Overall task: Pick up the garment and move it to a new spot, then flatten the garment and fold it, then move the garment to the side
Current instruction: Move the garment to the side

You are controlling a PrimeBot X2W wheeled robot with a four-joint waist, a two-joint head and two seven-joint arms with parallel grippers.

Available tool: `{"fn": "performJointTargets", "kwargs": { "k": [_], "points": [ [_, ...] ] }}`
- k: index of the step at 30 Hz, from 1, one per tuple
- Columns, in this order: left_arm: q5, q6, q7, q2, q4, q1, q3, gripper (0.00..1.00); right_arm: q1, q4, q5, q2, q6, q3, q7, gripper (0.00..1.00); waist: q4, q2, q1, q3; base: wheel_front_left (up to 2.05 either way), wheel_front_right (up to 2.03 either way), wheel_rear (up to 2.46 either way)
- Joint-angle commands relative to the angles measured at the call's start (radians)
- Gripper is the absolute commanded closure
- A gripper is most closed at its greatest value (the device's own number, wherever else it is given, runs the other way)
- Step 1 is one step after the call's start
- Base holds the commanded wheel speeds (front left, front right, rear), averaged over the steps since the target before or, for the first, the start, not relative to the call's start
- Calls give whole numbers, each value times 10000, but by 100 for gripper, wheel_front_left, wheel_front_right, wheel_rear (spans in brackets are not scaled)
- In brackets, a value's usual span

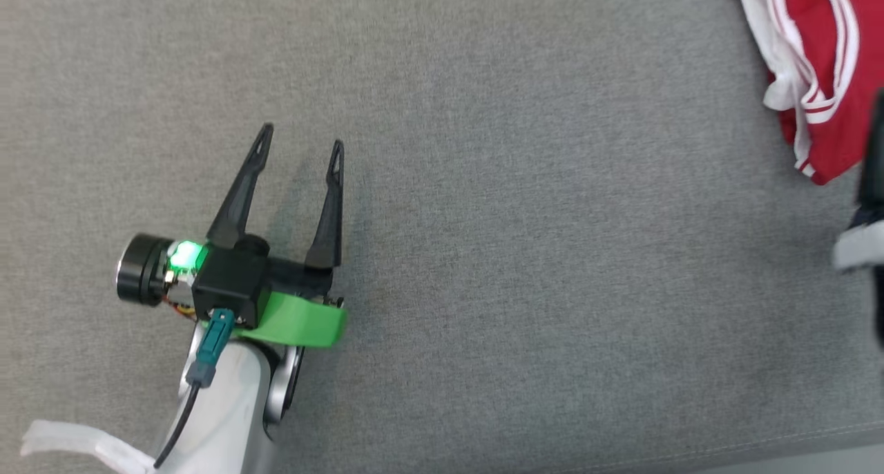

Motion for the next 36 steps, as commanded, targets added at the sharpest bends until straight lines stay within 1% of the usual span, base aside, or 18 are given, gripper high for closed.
{"fn": "performJointTargets", "kwargs": {
  "k": [1,4,5,9,13,19,25,29,36],
  "points": [
    [-132,96,-29,20,93,286,94,0,458,-338,-132,243,-20,126,-21,0,-91,0,0,-1023,0,0,0],
    [-342,213,-29,-16,303,725,237,0,1354,-1124,-83,932,-20,517,-20,0,51,0,0,-1499,0,0,0],
    [-427,269,-29,-43,434,961,341,0,1897,-1554,-65,1315,-20,703,-22,0,178,0,0,-1785,0,0,0],
    [-726,358,-29,-99,598,1456,599,0,2813,-2196,-184,1921,-20,938,-22,0,423,0,0,-2305,0,0,0],
    [-922,489,-29,-86,686,1973,926,0,3432,-2568,-191,2259,-20,1327,54,0,572,0,0,-2792,0,0,0],
    [-1022,615,-29,12,757,2801,1387,0,4024,-2806,-282,2502,-20,1728,265,0,718,0,0,-3633,0,0,0],
    [-1162,427,-29,16,943,3459,1514,0,4667,-3000,-320,2589,-20,1813,615,0,784,0,0,-4440,0,0,0],
    [-1182,410,-29,47,1102,3784,1548,0,5061,-3160,-379,2622,-20,1856,872,0,705,0,0,-4879,0,0,0],
    [-1133,352,-29,98,1269,4056,1506,0,5549,-3510,-485,2681,-18,1745,1194,0,616,0,0,-5201,0,0,0]
  ]
}}
